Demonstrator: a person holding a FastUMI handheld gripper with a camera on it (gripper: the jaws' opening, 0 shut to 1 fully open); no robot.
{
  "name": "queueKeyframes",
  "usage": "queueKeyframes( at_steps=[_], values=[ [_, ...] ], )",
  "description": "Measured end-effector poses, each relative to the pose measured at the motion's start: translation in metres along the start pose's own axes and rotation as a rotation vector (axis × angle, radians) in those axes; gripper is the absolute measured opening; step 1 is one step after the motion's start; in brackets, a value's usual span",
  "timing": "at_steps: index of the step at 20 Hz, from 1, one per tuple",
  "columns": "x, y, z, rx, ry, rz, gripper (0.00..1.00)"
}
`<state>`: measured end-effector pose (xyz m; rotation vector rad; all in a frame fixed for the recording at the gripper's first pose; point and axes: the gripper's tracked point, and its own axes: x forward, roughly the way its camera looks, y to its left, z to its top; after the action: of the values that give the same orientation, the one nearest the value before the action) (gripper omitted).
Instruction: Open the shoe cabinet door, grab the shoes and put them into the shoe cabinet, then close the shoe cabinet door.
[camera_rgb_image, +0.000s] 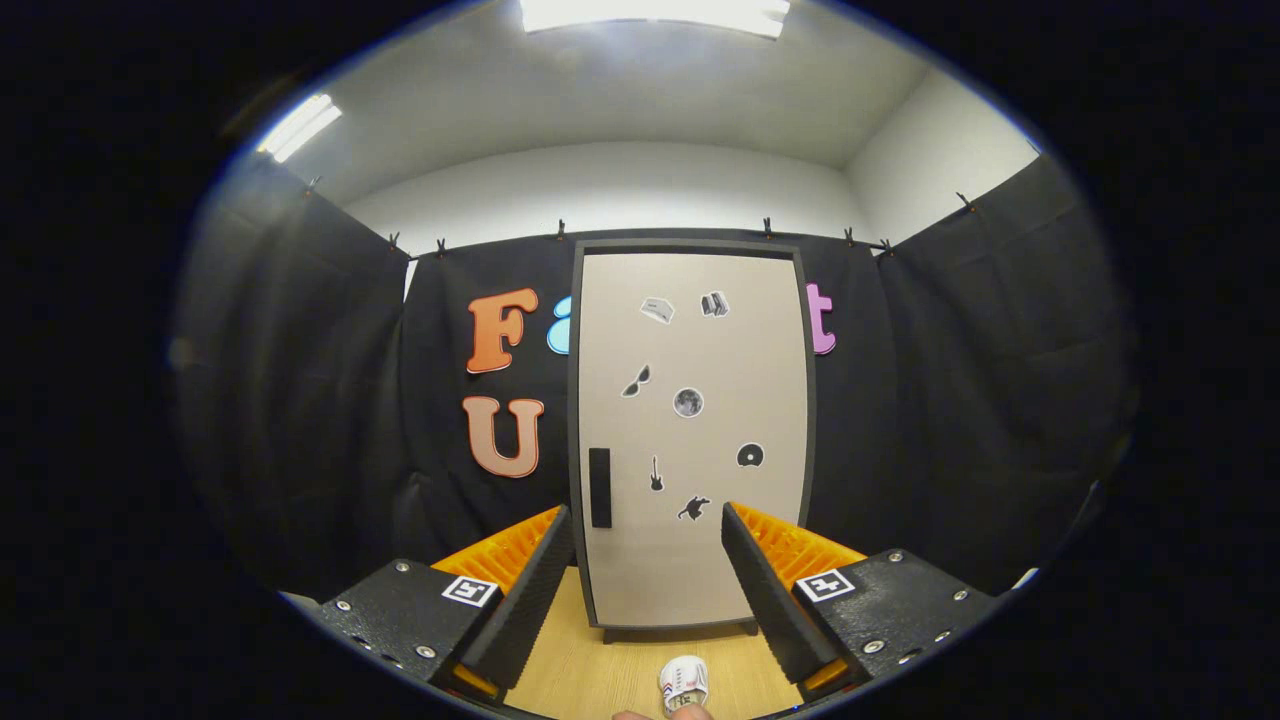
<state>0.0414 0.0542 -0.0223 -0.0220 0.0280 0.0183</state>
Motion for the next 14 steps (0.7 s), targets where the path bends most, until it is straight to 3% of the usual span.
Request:
queueKeyframes(
  at_steps=[5,14],
  values=[
    [0.024,0.015,-0.004,-0.02,0.001,-0.022,0.93],
    [0.098,0.046,-0.033,-0.038,0.035,0.04,0.93]
  ],
)
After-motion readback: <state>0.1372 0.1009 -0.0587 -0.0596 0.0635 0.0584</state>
